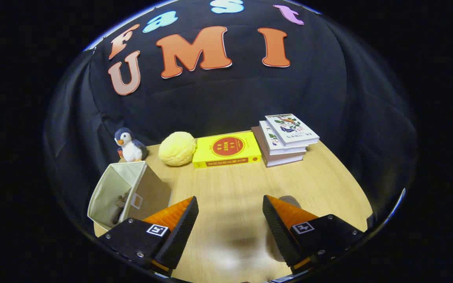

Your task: Open the storage box then place both shoes into the box .Put the left shoe in first, then the right shoe, with the right side of both shoes facing outward in a uniform manner.

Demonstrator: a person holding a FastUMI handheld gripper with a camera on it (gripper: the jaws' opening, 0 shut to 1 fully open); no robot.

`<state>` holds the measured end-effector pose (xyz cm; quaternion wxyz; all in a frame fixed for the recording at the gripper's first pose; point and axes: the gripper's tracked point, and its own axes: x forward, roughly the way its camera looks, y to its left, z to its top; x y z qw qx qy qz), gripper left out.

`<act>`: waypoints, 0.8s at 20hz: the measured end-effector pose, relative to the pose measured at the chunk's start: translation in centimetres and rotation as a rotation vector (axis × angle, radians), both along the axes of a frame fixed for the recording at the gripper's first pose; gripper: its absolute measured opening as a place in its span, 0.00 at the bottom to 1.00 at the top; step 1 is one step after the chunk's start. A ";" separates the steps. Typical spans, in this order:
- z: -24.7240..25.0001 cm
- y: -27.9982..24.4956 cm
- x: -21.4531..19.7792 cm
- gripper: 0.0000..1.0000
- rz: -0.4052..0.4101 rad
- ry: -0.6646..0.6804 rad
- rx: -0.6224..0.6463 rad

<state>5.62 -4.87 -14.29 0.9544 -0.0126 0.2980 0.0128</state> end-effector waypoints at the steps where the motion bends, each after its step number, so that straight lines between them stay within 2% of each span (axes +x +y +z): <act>1: -0.2 -1.2 -0.2 0.98 -0.011 0.003 -0.001; 16: -9.0 -13.4 -4.5 0.99 -0.118 0.160 -0.034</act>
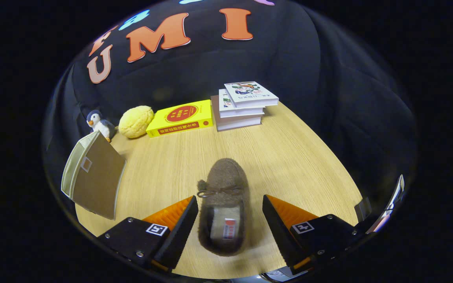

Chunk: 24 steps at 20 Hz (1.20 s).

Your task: Open the storage box then place both shoes into the box .Put the left shoe in first, then the right shoe, with the right side of both shoes facing outward in a uniform manner.

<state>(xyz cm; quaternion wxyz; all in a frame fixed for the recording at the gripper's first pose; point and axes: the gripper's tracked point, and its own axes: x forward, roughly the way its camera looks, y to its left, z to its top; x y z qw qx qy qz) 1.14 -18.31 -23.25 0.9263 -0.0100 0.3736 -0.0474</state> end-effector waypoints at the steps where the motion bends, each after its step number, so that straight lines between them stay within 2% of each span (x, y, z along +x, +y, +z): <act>1: -0.6 -0.5 -0.1 0.98 -0.004 0.011 -0.001; 4: -2.7 -1.4 -0.2 0.98 -0.007 0.049 0.004; 8: -5.0 -1.7 0.0 0.79 -0.010 0.086 0.006; 10: -5.8 -1.8 0.0 0.64 -0.010 0.104 0.012; 11: -5.9 -1.6 0.0 0.48 -0.008 0.110 0.027; 12: -5.8 -1.2 0.1 0.41 -0.005 0.112 0.046; 13: -5.9 -1.2 0.2 0.28 -0.007 0.114 0.040; 14: -5.9 -1.7 0.4 0.20 -0.019 0.109 0.022; 15: -5.7 -1.6 0.4 0.06 -0.015 0.110 0.025; 18: -4.7 -1.2 0.8 0.02 -0.016 0.096 0.040; 24: -1.7 0.7 2.1 0.01 -0.023 0.048 0.077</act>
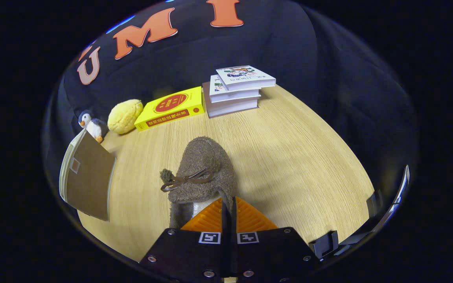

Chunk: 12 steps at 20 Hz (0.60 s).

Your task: Open the storage box then place both shoes into the box .Put the left shoe in first, then the right shoe, with the right side of both shoes facing outward in a uniform manner.

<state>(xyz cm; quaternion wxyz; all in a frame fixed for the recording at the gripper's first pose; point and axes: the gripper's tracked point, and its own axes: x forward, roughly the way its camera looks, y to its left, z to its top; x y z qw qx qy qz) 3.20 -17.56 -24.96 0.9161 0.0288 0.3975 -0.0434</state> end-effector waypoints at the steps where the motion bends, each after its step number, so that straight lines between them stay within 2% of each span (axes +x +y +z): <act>1: 0.4 0.5 -0.1 0.01 -0.002 0.002 0.010; 12: 6.3 9.9 0.5 0.01 0.043 -0.055 0.051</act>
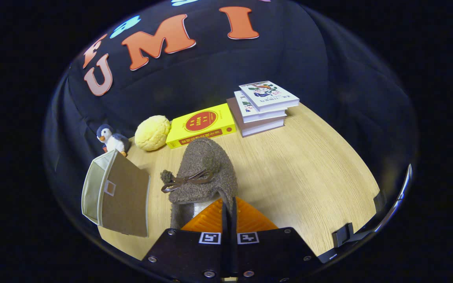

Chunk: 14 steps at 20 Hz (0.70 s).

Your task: Open the storage box then place both shoes into the box .Put the left shoe in first, then the right shoe, with the right side of both shoes facing outward in a uniform manner.

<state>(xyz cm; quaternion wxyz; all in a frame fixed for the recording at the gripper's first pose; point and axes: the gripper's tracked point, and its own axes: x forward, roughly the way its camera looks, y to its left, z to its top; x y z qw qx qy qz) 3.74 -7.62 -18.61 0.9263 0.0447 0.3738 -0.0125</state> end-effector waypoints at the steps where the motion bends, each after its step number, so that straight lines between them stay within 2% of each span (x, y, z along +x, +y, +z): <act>1: 0.4 1.2 0.0 0.01 0.006 -0.003 0.006; 14: 5.8 19.4 -1.6 0.01 0.088 -0.062 0.127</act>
